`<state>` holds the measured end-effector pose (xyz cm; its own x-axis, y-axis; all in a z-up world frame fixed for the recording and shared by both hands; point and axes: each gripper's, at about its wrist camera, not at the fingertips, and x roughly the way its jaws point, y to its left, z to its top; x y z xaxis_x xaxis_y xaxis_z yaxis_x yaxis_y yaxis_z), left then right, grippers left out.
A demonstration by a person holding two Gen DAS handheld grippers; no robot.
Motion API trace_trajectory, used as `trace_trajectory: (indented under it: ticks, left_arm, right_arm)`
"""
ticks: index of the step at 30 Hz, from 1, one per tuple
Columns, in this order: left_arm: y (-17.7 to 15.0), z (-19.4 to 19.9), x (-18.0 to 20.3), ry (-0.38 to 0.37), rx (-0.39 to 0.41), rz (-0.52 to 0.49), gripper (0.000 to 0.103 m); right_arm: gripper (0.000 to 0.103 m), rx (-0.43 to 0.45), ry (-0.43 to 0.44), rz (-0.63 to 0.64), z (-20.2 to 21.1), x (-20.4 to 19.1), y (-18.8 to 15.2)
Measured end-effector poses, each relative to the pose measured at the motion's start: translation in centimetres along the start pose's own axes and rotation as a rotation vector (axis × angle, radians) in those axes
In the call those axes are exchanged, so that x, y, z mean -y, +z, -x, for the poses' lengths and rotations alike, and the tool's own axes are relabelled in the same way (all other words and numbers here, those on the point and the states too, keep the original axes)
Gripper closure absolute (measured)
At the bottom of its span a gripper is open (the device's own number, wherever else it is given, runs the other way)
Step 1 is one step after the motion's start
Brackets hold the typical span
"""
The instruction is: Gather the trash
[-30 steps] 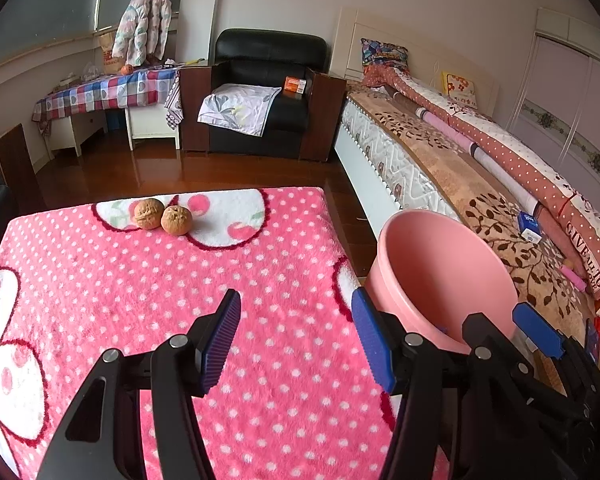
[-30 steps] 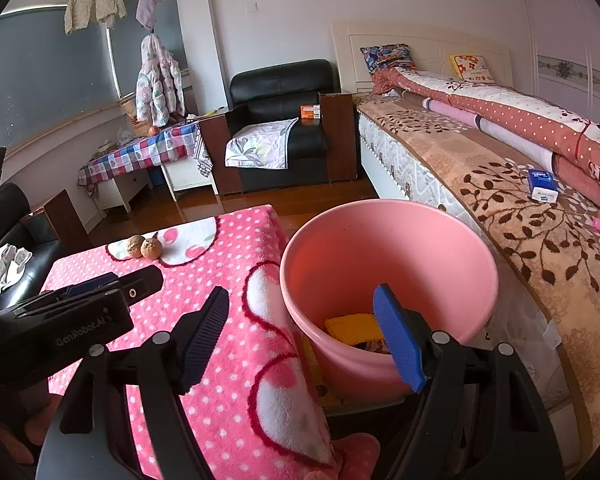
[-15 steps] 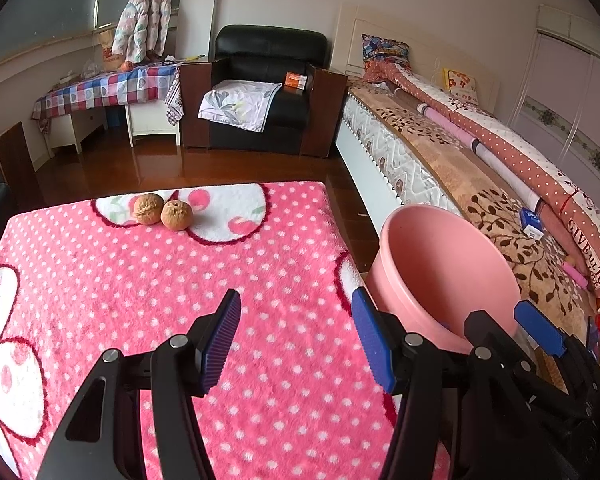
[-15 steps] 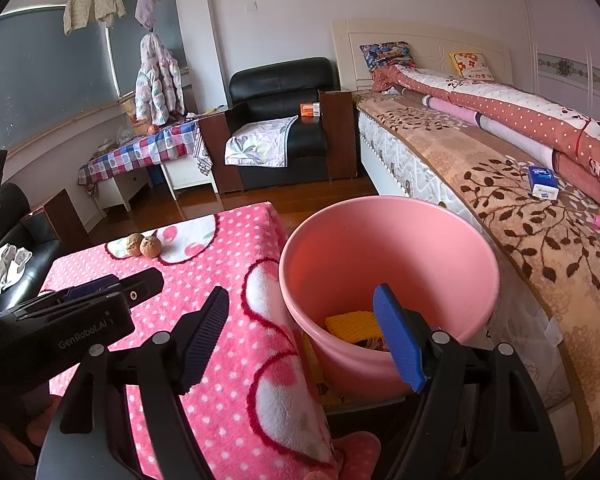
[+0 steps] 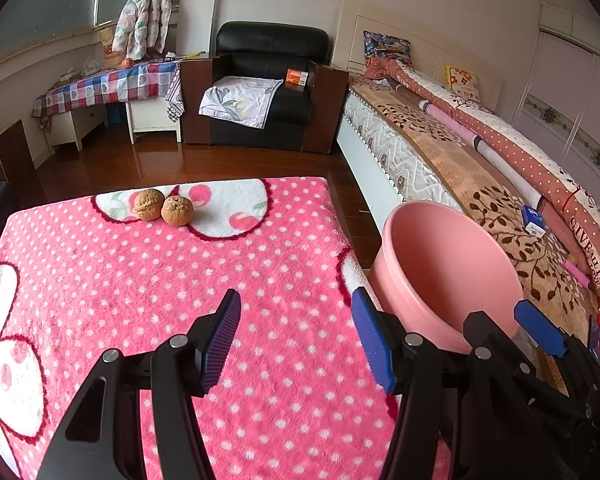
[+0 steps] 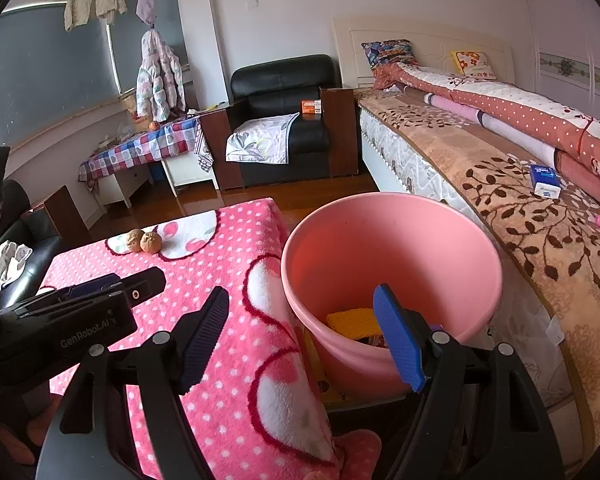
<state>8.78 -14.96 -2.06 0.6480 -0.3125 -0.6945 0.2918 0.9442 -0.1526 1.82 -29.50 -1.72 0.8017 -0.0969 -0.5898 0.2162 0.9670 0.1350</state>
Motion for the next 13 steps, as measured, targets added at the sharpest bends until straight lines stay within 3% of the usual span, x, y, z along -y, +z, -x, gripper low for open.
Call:
trace_trajectory:
  ticks: [13]
  left_arm:
    - [0.06, -0.08, -0.61, 0.012, -0.009, 0.008, 0.046]
  right_arm:
    - [0.028, -0.015, 0.011, 0.01, -0.47, -0.31, -0.32]
